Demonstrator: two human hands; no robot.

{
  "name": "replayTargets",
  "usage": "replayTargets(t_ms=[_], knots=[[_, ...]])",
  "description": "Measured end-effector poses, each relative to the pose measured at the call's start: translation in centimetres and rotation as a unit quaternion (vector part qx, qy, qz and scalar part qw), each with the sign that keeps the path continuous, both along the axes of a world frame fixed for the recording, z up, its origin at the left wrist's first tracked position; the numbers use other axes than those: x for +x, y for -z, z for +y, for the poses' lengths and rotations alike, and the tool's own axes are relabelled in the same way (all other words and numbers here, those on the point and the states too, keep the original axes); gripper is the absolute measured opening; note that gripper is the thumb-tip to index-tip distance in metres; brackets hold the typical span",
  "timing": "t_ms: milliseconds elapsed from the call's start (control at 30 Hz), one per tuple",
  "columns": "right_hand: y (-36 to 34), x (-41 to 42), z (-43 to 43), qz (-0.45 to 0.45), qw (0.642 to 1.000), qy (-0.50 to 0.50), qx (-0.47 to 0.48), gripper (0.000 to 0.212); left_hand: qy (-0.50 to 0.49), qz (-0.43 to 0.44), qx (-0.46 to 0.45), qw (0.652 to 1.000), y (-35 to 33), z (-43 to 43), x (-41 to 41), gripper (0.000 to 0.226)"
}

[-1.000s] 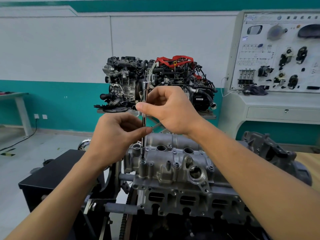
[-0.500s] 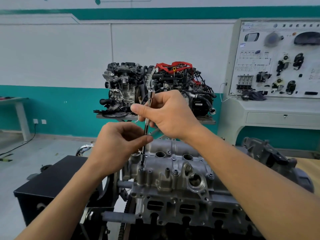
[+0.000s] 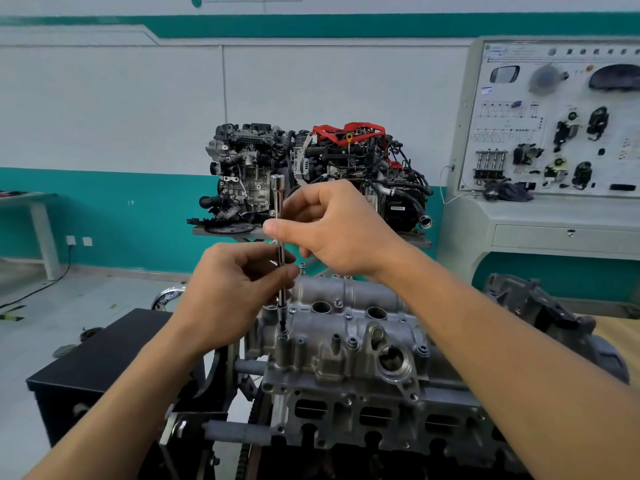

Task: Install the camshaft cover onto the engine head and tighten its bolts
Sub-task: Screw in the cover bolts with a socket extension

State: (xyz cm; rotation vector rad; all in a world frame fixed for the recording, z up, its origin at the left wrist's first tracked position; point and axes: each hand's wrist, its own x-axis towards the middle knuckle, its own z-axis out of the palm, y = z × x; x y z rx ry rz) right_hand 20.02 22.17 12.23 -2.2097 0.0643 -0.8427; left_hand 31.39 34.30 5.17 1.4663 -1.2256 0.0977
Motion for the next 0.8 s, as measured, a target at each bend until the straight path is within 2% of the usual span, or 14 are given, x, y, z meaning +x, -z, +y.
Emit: replayTargets(t_ms=[33, 100, 200, 267, 333, 433, 533, 633, 700, 800], knots=[[-0.1, -0.2, 0.0, 0.018, 0.999, -0.03, 0.022, 0.009, 0.02, -0.005, 0.018, 1.0, -0.1, 0.1, 0.1, 0.019], [-0.3, -0.5, -0.1, 0.044, 0.996, -0.065, 0.039, 0.009, 0.056, -0.032, 0.066, 0.996, -0.4, 0.4, 0.3, 0.018], [-0.2, -0.6, 0.0, 0.04, 0.997, -0.059, 0.031, 0.004, 0.07, -0.046, 0.101, 0.991, -0.8, 0.4, 0.3, 0.008], [0.0, -0.2, 0.1, 0.012, 1.0, -0.019, 0.02, 0.013, 0.03, -0.052, 0.081, 0.995, -0.8, 0.4, 0.0, 0.015], [0.4, 0.0, 0.2, -0.017, 1.0, 0.023, 0.001, 0.025, -0.005, -0.007, 0.04, 0.999, -0.6, 0.2, -0.4, 0.022], [0.5, 0.0, 0.3, -0.035, 0.999, 0.032, 0.02, 0.026, -0.007, 0.036, 0.013, 0.999, -0.2, -0.1, -0.5, 0.015], [0.2, -0.4, 0.2, 0.001, 0.997, -0.034, 0.071, 0.006, 0.028, -0.007, 0.08, 0.996, -0.5, 0.2, -0.1, 0.018], [0.1, -0.5, 0.2, 0.028, 0.993, -0.072, 0.086, 0.007, 0.076, -0.038, 0.15, 0.985, -1.3, 0.5, 0.2, 0.015], [0.2, -0.3, 0.3, 0.016, 0.996, -0.052, 0.07, 0.006, 0.058, -0.041, 0.158, 0.985, -1.4, 0.5, 0.2, 0.018], [0.6, 0.1, 0.2, -0.029, 0.999, 0.018, 0.032, 0.025, -0.017, -0.019, 0.093, 0.995, -0.9, 0.4, -0.3, 0.026]])
